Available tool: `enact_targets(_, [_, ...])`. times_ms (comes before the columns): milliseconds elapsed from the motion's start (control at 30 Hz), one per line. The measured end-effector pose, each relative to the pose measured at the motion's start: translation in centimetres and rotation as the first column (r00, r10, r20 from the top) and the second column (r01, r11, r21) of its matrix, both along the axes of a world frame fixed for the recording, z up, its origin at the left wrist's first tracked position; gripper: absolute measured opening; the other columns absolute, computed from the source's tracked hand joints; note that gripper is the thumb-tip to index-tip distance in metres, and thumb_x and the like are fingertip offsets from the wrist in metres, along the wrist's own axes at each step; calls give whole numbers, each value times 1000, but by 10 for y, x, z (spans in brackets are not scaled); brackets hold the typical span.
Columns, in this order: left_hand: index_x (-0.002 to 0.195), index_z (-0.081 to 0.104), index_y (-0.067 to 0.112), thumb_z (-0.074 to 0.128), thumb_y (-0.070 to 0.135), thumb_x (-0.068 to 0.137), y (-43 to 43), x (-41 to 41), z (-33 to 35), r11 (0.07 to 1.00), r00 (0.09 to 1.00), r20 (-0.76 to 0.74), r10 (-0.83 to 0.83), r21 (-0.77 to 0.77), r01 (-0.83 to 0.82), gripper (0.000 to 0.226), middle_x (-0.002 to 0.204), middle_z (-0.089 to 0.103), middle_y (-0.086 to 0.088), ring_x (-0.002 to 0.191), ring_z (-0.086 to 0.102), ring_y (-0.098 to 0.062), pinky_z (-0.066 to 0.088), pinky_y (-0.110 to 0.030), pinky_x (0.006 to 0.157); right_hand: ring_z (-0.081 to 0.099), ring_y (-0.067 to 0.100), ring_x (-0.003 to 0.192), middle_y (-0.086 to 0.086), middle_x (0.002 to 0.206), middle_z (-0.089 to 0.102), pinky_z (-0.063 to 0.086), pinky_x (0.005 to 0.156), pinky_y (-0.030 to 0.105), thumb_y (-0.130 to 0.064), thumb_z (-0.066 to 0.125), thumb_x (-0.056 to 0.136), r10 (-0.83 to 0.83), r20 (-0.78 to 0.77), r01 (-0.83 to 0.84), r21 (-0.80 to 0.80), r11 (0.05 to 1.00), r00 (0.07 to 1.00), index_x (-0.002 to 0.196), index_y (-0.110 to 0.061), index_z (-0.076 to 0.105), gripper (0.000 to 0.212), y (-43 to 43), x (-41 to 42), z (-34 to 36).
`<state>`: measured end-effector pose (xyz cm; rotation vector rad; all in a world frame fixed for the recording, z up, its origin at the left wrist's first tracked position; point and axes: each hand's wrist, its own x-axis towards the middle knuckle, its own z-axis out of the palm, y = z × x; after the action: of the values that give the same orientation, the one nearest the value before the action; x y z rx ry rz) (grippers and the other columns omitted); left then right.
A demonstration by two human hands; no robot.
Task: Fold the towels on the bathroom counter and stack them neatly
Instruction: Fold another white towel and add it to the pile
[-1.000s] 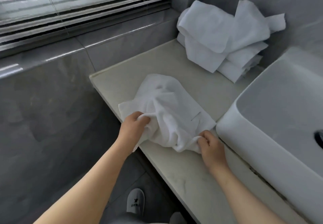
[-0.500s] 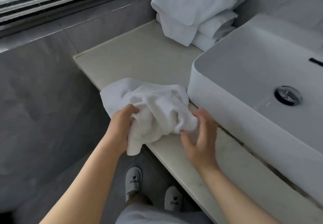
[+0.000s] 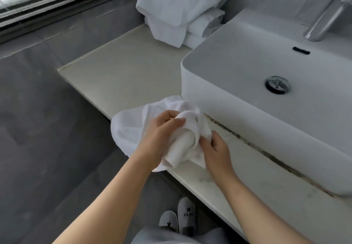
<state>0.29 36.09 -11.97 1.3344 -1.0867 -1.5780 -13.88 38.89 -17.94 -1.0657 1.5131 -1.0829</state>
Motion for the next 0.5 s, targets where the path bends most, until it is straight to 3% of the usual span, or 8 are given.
enact_targets(100, [96,61,39,69,39,65,5,-8,-7,967,984,131,-117,-210,143,32,88,66,20,87,62,1,50,-16,75,65,26,89,9,95,69,54,77,40,-18,49,90,-172,186,143,163,976,967,93,-19,67,18,9,-9,-1])
enact_targets(200, [110,49,53,67,57,58,12,-5,-16,875,900,353,-256,-311,371,55,117,56,28,115,49,6,43,-22,96,65,26,86,8,92,70,53,63,32,-14,46,87,-319,226,262,248,933,920,96,-14,68,24,16,-19,-1])
enact_targets(300, [135,34,44,55,76,55,19,-5,-29,734,711,624,-323,-309,605,89,143,30,24,136,16,6,15,-32,116,63,28,91,10,96,68,50,72,35,-13,44,86,-489,322,389,328,861,811,97,-12,66,25,31,-29,-4])
enact_targets(433, [142,-2,44,30,98,41,31,-25,-39,495,451,822,-347,-248,833,119,152,1,21,142,-9,1,-8,-27,114,61,24,86,6,90,66,47,71,32,-17,44,87,-607,329,504,348,790,724,91,-15,65,22,60,-45,-10])
enact_targets(500, [146,-8,37,38,93,36,37,-37,-43,409,312,897,-314,-169,897,131,148,-12,25,140,-19,0,-12,-27,114,60,22,83,6,89,64,46,69,31,-18,44,88,-645,328,541,358,761,690,90,-15,64,20,75,-55,-10])
